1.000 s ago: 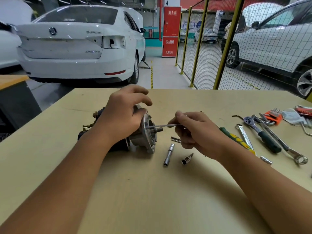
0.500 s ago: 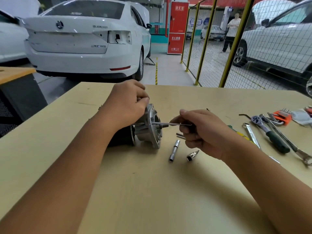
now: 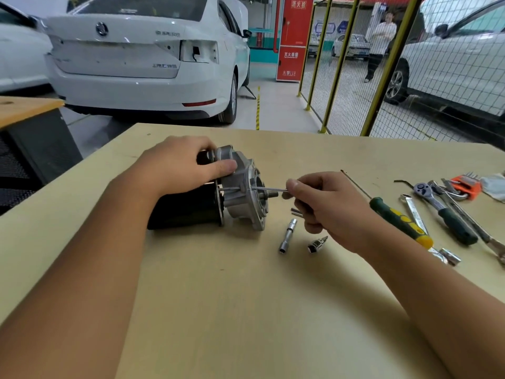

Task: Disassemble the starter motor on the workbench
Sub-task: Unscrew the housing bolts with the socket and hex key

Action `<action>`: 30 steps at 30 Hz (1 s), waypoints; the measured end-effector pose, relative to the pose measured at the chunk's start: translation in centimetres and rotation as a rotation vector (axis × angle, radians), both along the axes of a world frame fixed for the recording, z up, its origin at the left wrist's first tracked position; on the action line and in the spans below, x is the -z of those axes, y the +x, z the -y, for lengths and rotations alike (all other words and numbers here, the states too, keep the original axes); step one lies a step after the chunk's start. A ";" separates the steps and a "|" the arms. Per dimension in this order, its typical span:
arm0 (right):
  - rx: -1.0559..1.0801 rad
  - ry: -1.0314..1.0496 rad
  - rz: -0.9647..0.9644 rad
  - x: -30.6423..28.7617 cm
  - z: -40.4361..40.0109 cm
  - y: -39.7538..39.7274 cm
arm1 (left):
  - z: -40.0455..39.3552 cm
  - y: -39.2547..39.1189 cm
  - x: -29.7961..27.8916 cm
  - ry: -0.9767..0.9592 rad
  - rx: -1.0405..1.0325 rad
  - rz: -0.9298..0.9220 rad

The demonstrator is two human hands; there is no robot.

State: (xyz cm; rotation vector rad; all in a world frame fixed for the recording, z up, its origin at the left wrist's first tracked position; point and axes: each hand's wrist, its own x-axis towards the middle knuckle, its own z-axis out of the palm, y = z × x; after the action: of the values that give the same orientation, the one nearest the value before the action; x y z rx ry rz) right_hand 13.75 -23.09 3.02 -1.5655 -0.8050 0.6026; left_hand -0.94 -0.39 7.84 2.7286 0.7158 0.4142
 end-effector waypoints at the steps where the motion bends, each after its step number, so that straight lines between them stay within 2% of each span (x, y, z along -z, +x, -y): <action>1: -0.009 -0.028 0.004 0.0 0.1 0.1 | -0.2 -0.1 0.2 -0.017 0.000 0.008; 4: -0.013 -0.048 0.104 -0.1 0.2 0.3 | 0.0 0.0 0.6 -0.020 0.021 0.088; 9: 0.024 -0.021 0.672 -0.9 0.9 0.4 | 0.5 -0.2 0.5 -0.036 0.082 0.150; 12: 0.030 -0.035 0.849 -1.5 1.5 0.7 | 0.4 -0.2 0.0 -0.044 0.131 0.127; 15: 0.022 -0.019 0.883 -1.7 1.5 0.6 | 0.4 -0.3 -0.4 -0.082 0.208 -0.043; 17: 0.027 -0.003 0.854 -1.5 1.5 0.6 | 0.3 -0.3 -0.5 -0.118 0.232 -0.077; 27: 0.041 0.038 0.920 -1.5 1.4 0.3 | 0.1 0.5 0.3 -0.183 0.354 0.068; 30: 0.033 0.061 0.848 -1.1 1.1 0.3 | -0.1 0.6 0.6 -0.177 0.350 0.086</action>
State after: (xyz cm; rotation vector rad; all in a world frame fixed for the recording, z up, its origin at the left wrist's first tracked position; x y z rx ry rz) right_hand 14.02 -24.23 4.07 -1.7733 -1.3970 -0.1520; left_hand -0.35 -0.32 7.28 2.5782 0.2306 0.3634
